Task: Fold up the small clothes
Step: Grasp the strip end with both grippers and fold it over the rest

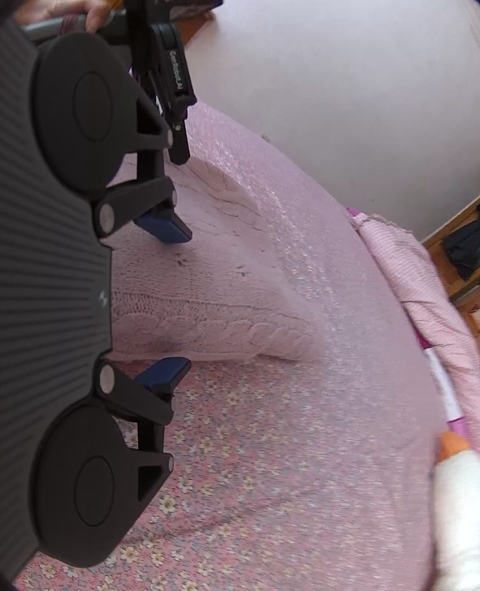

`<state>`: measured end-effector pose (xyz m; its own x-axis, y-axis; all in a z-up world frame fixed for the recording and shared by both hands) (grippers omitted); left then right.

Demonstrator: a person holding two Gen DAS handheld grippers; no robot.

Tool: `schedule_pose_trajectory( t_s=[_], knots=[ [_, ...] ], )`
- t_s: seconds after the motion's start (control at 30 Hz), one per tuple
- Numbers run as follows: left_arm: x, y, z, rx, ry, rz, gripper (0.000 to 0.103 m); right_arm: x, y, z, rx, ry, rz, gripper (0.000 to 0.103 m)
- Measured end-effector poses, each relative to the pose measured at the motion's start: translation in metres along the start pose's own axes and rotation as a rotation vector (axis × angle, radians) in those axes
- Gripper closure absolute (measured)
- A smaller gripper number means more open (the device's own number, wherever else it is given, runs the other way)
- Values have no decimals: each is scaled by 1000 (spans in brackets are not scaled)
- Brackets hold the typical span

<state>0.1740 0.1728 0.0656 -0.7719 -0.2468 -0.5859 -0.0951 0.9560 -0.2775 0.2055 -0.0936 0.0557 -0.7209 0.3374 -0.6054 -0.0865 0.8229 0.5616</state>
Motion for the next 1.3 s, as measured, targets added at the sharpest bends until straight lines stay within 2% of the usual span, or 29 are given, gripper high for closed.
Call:
schedule_pose_trajectory(
  t_s=[0.2,0.37,0.5,0.73,0.93,0.97,1.03,1.17,1.3],
  knots=[
    [6,5,16,17,72,-30,19,-8,-18,12,-65,108,85,28],
    [7,14,28,51,98,-71,15,-11,-25,26,-112,167,116,26],
    [5,16,35,72,105,-76,15,-11,-28,36,-145,191,123,22],
    [3,14,44,103,103,-55,15,-15,-26,52,-188,206,98,20],
    [2,9,55,184,85,-41,16,-17,-19,63,-201,197,66,20],
    [2,8,57,216,81,-54,21,-18,-19,63,-203,195,68,21],
    [4,7,61,276,88,-94,31,-19,-17,64,-204,193,83,36],
    [3,7,60,282,75,-129,50,-23,-9,61,-207,181,88,47],
    [3,1,47,271,73,-110,55,-30,4,48,-223,161,76,50]
  ],
)
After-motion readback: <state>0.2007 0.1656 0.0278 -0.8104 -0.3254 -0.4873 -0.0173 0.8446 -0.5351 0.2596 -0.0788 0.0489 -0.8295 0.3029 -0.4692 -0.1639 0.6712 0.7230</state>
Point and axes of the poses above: each gripper's, at about its wrist camera, not at the fingertips, and z roughly the way its jaws point, y to its left, x to its underside, the point moved 2 cm from there along z, roughly the way its jaws point, and after that the axes turned 2 degrees about -x, right-handed, at the moved point
